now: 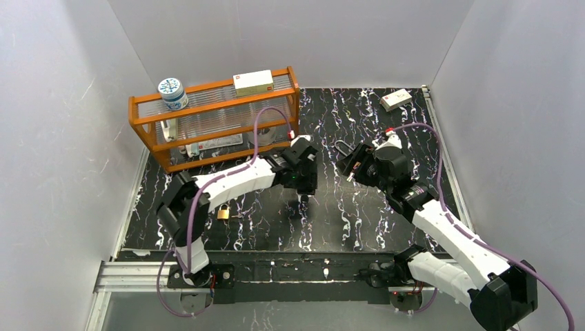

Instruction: Unlock with the key

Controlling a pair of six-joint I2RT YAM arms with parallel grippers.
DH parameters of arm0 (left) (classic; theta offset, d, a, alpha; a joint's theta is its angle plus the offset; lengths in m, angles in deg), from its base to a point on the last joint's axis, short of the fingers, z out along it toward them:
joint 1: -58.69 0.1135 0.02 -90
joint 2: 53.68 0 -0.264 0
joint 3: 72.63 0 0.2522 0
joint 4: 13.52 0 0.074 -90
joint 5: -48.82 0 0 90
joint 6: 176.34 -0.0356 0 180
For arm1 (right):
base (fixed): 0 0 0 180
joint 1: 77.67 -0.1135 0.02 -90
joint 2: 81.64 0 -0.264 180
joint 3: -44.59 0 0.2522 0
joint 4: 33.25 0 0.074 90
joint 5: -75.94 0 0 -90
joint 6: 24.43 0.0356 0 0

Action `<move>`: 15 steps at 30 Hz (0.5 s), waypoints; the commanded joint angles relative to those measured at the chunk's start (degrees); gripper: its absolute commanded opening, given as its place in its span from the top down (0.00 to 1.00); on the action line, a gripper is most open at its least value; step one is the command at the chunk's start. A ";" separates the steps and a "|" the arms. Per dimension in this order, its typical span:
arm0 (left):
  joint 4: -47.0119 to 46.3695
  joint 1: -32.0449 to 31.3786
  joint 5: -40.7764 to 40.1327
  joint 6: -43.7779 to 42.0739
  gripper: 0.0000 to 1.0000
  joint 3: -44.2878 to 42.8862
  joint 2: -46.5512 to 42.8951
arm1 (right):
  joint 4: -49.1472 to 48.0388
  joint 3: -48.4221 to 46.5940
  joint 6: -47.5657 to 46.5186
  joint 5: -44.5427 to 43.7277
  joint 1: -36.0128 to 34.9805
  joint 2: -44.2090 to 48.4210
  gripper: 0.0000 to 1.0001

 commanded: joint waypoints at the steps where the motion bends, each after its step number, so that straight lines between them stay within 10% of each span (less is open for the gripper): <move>1: 1.14 -2.03 -7.06 4.56 1.00 -6.15 4.59 | 1.27 1.22 1.28 -5.03 0.33 2.25 0.22; 15: 6.94 -4.84 -8.80 6.38 0.97 -19.48 22.93 | 5.35 1.33 0.14 -7.37 0.96 4.78 0.22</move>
